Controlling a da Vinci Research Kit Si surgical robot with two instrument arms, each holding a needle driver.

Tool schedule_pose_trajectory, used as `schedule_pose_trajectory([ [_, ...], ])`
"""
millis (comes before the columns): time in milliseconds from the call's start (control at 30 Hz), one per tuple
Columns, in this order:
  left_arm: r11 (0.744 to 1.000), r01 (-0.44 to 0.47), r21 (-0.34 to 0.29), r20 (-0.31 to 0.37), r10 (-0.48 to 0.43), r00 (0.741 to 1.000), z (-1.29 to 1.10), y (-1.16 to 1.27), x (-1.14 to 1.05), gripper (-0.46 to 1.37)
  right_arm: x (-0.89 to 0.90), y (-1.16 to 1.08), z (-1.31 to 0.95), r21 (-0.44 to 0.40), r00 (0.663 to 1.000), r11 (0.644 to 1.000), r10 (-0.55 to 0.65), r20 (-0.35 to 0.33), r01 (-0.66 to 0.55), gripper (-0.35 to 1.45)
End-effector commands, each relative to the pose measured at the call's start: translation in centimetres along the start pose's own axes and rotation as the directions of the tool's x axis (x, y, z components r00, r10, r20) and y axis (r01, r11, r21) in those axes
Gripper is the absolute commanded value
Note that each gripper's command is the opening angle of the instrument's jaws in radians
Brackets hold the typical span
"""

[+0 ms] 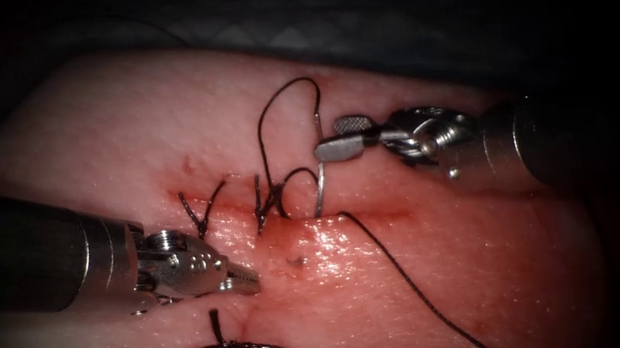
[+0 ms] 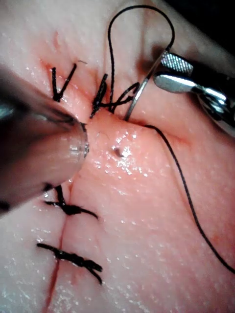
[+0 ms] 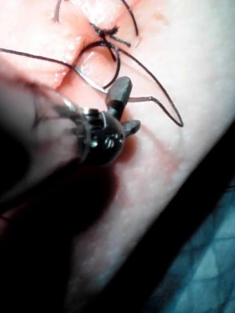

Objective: Wound Closure
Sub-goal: Insert needle into flesh below wound

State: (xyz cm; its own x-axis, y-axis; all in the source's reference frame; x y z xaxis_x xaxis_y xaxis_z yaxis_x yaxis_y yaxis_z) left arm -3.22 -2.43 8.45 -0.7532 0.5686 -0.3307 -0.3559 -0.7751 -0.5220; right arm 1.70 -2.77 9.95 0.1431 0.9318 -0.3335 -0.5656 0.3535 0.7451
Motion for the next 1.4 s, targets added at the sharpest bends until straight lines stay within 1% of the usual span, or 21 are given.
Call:
schedule_pose_trajectory([
  [33, 1.000, 0.000, -0.007, 0.000, 0.000, 1.000, 0.00, 0.00, 0.00, -0.31, -0.01, 0.01, 0.02, 0.010, 1.000, 1.000, 0.007, -0.001, -0.007, 1.03],
  [133, 1.000, 0.000, -0.008, 0.000, 0.000, 1.000, 0.00, -0.01, 0.01, -0.31, -0.03, -0.01, 0.07, 0.015, 1.000, 1.000, 0.019, -0.013, -0.018, 1.06],
  [300, 1.000, 0.000, -0.007, 0.000, 0.000, 1.000, 0.00, 0.00, 0.01, -0.32, -0.02, -0.09, 0.13, 0.021, 0.999, 0.999, 0.045, -0.025, -0.044, 1.03],
  [400, 1.000, 0.000, -0.007, 0.000, 0.000, 1.000, 0.00, 0.00, 0.01, -0.35, -0.03, -0.10, 0.19, 0.021, 0.998, 0.998, 0.063, -0.032, -0.062, 0.95],
  [433, 1.000, 0.000, -0.007, 0.000, 0.000, 1.000, 0.00, 0.00, 0.01, -0.35, -0.04, -0.10, 0.21, 0.020, 0.997, 0.998, 0.068, -0.034, -0.067, 0.89],
  [500, 1.000, 0.000, -0.007, 0.000, 0.000, 1.000, 0.00, 0.00, 0.01, -0.35, -0.05, -0.10, 0.23, 0.021, 0.995, 0.996, 0.090, -0.037, -0.089, 0.73],
  [533, 1.000, 0.000, -0.007, 0.000, 0.000, 1.000, 0.00, 0.00, 0.01, -0.35, -0.08, -0.10, 0.25, 0.025, 0.990, 0.991, 0.134, -0.040, -0.133, 0.07],
  [567, 1.000, 0.000, -0.007, 0.000, 0.000, 1.000, 0.00, 0.00, 0.01, -0.35, -0.09, -0.10, 0.25, 0.026, 0.988, 0.988, 0.151, -0.039, -0.150, -0.10],
  [600, 1.000, 0.000, -0.007, 0.000, 0.000, 1.000, 0.00, 0.00, 0.01, -0.35, -0.12, -0.10, 0.25, 0.035, 0.954, 0.954, 0.299, -0.035, -0.298, -0.35],
  [667, 1.000, 0.001, -0.006, 0.000, -0.001, 1.000, 0.01, 0.00, 0.01, -0.35, -0.14, -0.11, 0.24, 0.018, 0.846, 0.848, 0.529, -0.064, -0.529, -0.35],
  [700, 1.000, 0.000, -0.006, 0.000, 0.000, 1.000, 0.01, 0.00, 0.01, -0.35, -0.15, -0.12, 0.24, 0.009, 0.833, 0.835, 0.549, -0.069, -0.550, -0.35],
  [733, 1.000, 0.000, -0.006, 0.000, 0.000, 1.000, 0.01, 0.00, 0.00, -0.35, -0.15, -0.12, 0.23, 0.008, 0.829, 0.831, 0.555, -0.071, -0.556, -0.35],
  [800, 1.000, 0.000, -0.005, 0.000, 0.000, 1.000, 0.02, 0.01, 0.00, -0.35, -0.15, -0.15, 0.20, 0.005, 0.793, 0.795, 0.606, -0.071, -0.607, -0.35],
  [833, 1.000, 0.000, -0.004, 0.000, 0.000, 1.000, 0.02, 0.01, 0.00, -0.35, -0.15, -0.17, 0.17, -0.001, 0.762, 0.764, 0.643, -0.075, -0.645, -0.35],
  [867, 1.000, 0.001, -0.004, 0.000, -0.001, 1.000, 0.03, 0.01, 0.00, -0.35, -0.14, -0.19, 0.15, -0.005, 0.742, 0.744, 0.666, -0.074, -0.668, -0.35],
  [933, 1.000, 0.001, -0.003, 0.000, -0.001, 1.000, 0.04, 0.02, 0.01, -0.35, -0.14, -0.22, 0.13, -0.008, 0.718, 0.719, 0.692, -0.071, -0.695, -0.35],
  [1033, 1.000, 0.001, -0.002, 0.000, -0.001, 1.000, 0.05, 0.02, 0.01, -0.35, -0.14, -0.28, 0.07, -0.001, 0.662, 0.663, 0.747, -0.067, -0.749, -0.35],
  [1100, 1.000, 0.001, -0.002, -0.001, -0.001, 1.000, 0.05, 0.02, 0.01, -0.35, -0.16, -0.33, 0.06, 0.002, 0.632, 0.632, 0.774, -0.035, -0.775, -0.35],
  [1200, 1.000, 0.002, -0.001, -0.001, -0.002, 1.000, 0.06, 0.02, 0.02, -0.35, -0.23, -0.42, 0.04, -0.022, 0.573, 0.573, 0.819, 0.013, -0.819, -0.35],
  [1333, 1.000, 0.003, 0.000, -0.001, -0.003, 1.000, 0.07, 0.03, 0.03, -0.35, -0.31, -0.52, 0.02, -0.035, 0.532, 0.533, 0.846, 0.038, -0.845, -0.35],
  [1400, 1.000, 0.003, 0.000, -0.001, -0.003, 1.000, 0.07, 0.03, 0.03, -0.35, -0.36, -0.58, 0.02, -0.046, 0.525, 0.527, 0.850, 0.046, -0.849, -0.35],
])
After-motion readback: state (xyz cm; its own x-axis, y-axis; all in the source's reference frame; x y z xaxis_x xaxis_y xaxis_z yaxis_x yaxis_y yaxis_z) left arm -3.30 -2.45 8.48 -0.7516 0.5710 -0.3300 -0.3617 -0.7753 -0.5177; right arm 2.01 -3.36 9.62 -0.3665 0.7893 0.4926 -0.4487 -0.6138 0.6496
